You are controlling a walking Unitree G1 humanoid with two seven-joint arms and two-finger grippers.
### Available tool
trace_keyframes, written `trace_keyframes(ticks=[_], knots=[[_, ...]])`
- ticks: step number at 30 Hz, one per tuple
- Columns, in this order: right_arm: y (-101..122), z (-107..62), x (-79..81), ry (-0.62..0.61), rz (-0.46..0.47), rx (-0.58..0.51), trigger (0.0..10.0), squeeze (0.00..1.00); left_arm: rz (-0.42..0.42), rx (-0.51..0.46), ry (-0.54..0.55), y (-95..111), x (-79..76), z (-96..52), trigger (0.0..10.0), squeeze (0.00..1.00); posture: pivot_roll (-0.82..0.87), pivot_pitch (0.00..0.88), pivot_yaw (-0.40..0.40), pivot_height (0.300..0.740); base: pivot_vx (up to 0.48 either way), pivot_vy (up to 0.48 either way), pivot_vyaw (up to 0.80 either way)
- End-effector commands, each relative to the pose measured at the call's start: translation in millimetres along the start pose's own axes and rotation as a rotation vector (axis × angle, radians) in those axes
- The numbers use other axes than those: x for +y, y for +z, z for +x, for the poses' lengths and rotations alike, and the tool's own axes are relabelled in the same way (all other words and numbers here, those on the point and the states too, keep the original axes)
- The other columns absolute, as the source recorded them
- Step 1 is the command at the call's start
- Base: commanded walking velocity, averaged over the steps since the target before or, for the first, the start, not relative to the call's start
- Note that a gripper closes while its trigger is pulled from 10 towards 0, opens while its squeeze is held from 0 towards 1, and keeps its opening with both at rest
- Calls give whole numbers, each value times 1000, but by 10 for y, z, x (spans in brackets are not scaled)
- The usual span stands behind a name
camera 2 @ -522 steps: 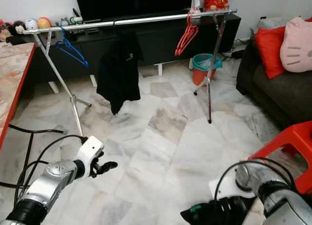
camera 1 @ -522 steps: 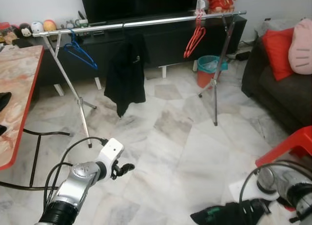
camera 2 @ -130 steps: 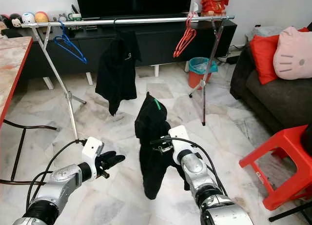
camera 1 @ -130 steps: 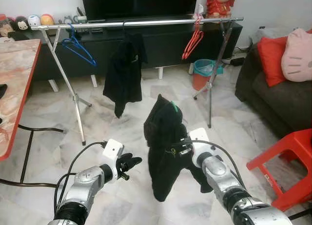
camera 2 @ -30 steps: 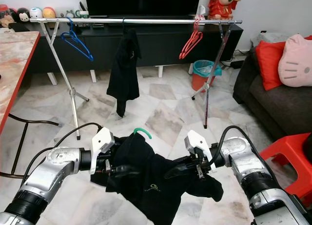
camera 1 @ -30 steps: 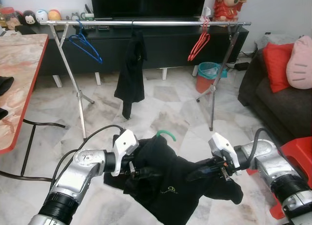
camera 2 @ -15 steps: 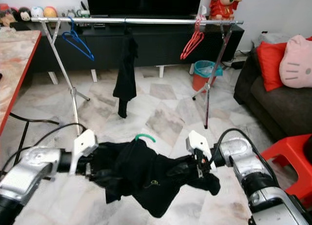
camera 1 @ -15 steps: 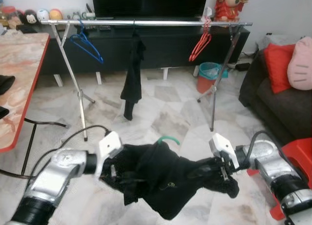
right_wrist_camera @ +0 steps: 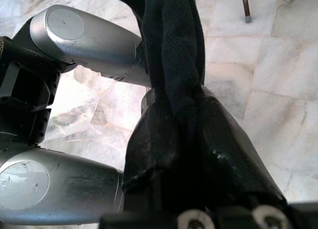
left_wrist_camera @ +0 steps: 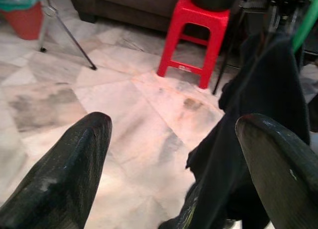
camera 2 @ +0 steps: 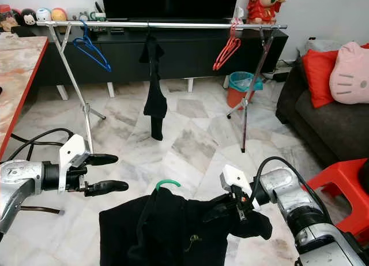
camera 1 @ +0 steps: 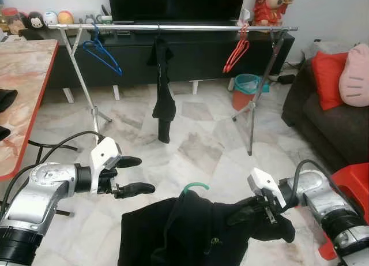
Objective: Hang hanger
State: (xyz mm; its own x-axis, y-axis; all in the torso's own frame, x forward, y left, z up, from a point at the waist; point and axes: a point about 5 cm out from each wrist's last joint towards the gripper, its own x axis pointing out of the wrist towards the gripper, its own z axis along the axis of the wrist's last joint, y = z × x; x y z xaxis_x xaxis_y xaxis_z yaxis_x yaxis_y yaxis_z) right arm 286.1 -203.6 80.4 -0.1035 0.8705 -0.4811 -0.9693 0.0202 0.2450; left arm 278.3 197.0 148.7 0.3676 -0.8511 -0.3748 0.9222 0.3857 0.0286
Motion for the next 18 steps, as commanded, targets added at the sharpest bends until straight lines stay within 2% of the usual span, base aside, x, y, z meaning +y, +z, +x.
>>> trace_keyframes(ticks=[1, 4, 8, 13, 14, 18], knots=[[53, -60, -6, 0, -31, -1, 10000, 0, -16, 23, -66, -33, -67, 22, 10000, 0, 55, 0, -93, 740, 0, 0, 0], [53, -71, -3, 0, -31, 2, 10000, 0, -40, 55, -117, -105, -131, 2, 10000, 0, 56, 0, -94, 740, 0, 0, 0], [88, -58, 4, 13, -42, -5, 10000, 0, -55, 158, -146, -311, -190, 30, 10000, 0, 59, 0, -94, 740, 0, 0, 0], [130, -26, 1, 27, -56, -9, 10000, 0, -73, 138, -158, -340, -226, 149, 10000, 0, 57, 0, -96, 740, 0, 0, 0], [147, -14, 1, 35, -63, -8, 10000, 0, -72, 123, -157, -328, -225, 211, 10000, 0, 57, 0, -98, 740, 0, 0, 0], [170, -3, 5, 44, -71, -9, 10000, 0, -62, 102, -174, -285, -222, 301, 10000, 0, 55, 0, -98, 740, 0, 0, 0]])
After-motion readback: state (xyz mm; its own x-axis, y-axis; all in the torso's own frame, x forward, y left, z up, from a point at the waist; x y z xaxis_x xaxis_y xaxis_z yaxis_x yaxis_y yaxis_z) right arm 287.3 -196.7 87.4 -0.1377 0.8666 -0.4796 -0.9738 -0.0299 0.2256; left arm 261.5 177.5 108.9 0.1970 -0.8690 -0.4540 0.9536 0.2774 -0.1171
